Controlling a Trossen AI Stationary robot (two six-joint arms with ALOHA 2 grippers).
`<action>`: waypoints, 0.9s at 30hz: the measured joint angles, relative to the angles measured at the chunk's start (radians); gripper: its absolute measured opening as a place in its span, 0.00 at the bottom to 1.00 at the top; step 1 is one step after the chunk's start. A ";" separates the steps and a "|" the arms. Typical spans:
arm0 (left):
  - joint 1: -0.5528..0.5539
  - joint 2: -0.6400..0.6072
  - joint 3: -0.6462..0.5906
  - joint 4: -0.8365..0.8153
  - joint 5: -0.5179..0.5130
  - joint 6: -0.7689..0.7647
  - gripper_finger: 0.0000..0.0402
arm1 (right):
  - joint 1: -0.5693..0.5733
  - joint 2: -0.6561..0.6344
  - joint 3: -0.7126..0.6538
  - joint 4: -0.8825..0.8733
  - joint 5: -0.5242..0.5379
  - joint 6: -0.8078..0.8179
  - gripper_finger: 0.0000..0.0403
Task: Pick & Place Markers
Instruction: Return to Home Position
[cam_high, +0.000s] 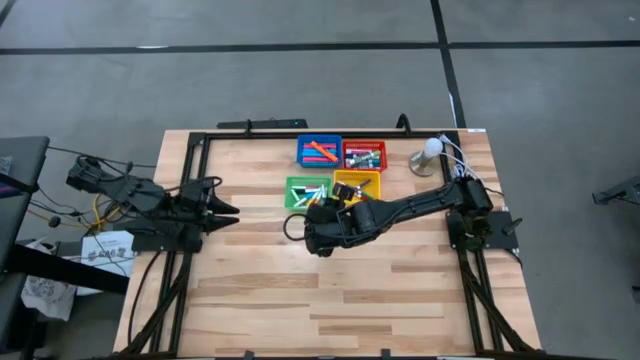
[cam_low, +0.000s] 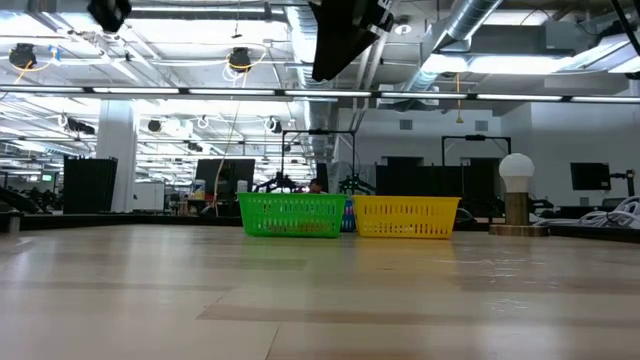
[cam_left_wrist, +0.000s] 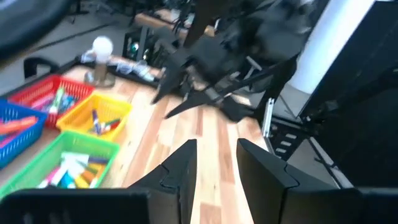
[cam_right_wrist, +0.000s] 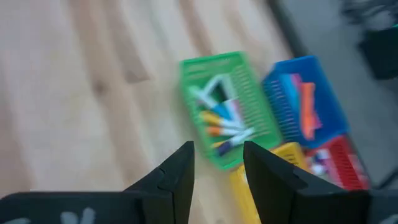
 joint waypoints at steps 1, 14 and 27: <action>0.000 -0.014 -0.023 0.001 -0.004 -0.016 0.28 | 0.005 0.000 0.000 0.001 -0.026 -0.002 0.32; 0.000 -0.116 -0.336 0.307 -0.001 -0.099 0.28 | 0.034 -0.002 0.000 0.133 -0.087 -0.101 0.32; -0.002 -0.094 -0.628 0.668 0.037 -0.259 0.28 | 0.023 -0.126 -0.001 0.309 -0.338 -0.263 0.32</action>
